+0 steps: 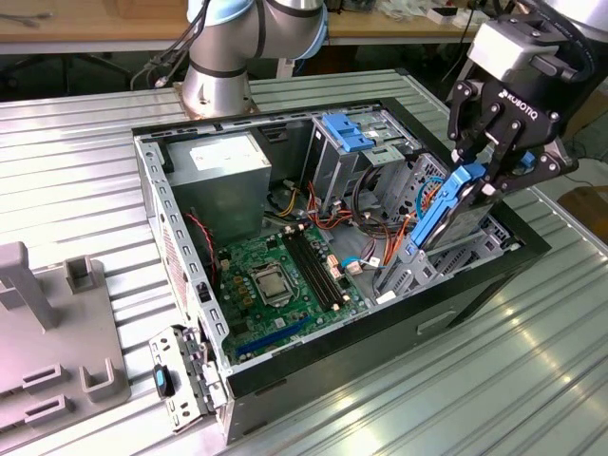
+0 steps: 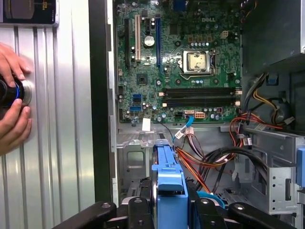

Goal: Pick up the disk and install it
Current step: 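Insert the disk into the insertion slot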

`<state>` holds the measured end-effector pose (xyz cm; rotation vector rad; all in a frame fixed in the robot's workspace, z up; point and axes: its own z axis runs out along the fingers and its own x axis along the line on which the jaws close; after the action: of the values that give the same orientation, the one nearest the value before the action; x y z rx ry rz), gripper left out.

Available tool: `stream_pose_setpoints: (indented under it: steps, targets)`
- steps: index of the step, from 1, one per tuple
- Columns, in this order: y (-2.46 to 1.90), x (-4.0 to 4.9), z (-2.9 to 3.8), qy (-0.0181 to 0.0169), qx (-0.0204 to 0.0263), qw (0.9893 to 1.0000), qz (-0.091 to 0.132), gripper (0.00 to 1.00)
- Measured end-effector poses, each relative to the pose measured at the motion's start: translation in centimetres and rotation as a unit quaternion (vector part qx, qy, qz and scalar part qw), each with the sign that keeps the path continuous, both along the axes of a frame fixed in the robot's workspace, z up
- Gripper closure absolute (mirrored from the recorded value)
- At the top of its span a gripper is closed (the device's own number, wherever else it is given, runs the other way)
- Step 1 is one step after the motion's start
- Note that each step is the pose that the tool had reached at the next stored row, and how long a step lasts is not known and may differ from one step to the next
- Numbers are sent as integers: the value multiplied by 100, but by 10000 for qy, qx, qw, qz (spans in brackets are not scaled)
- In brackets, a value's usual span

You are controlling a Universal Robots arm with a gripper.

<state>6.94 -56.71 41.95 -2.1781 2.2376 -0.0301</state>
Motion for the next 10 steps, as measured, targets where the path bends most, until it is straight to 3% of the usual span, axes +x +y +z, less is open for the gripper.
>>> stream_pose_setpoints:
  steps: [10]
  targets:
    - [0,0,-112,0,-8,10000,0,63]
